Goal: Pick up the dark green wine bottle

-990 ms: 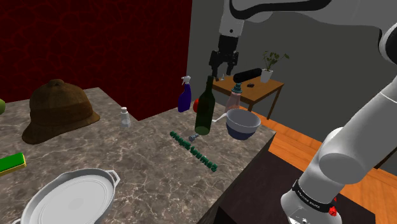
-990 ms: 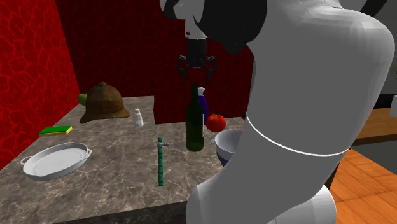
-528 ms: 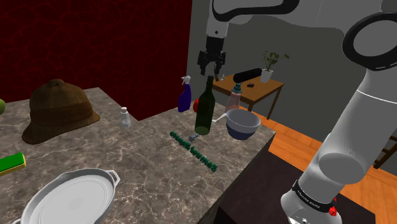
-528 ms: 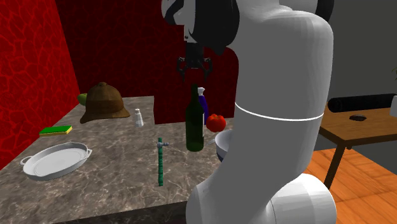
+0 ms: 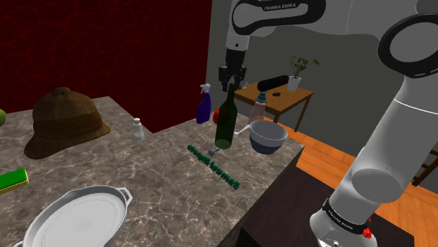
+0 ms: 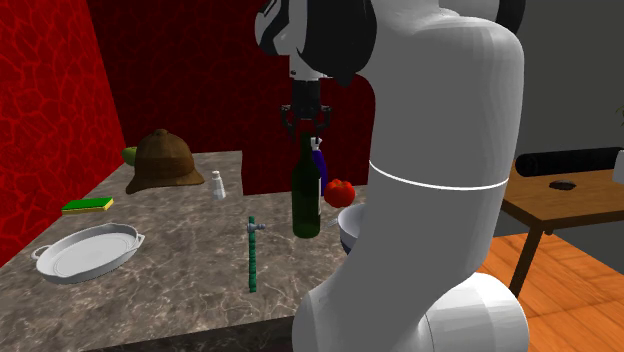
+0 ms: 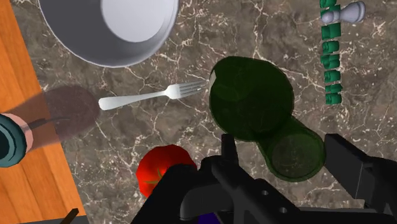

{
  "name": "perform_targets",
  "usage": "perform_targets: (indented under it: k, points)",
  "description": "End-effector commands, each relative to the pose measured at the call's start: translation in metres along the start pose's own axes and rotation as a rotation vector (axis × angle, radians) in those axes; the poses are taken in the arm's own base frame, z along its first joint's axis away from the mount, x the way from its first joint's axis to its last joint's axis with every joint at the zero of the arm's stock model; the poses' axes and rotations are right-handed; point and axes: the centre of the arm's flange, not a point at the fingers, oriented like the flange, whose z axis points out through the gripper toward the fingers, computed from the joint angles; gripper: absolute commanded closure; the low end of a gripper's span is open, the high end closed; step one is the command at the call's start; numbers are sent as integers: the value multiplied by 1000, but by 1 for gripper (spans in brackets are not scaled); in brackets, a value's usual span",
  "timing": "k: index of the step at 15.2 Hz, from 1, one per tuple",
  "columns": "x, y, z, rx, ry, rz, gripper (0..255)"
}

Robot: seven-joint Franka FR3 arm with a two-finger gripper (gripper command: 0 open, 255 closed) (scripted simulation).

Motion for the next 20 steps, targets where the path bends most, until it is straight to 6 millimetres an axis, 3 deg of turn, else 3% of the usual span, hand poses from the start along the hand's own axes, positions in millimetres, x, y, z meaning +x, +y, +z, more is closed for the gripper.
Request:
perform_targets:
  k: [1, 9, 20]
  points:
    - [0, 0, 1, 0, 0, 0, 255]
    - [0, 0, 1, 0, 0, 0, 255]
    - [-1, -1, -57, 0, 0, 0, 255]
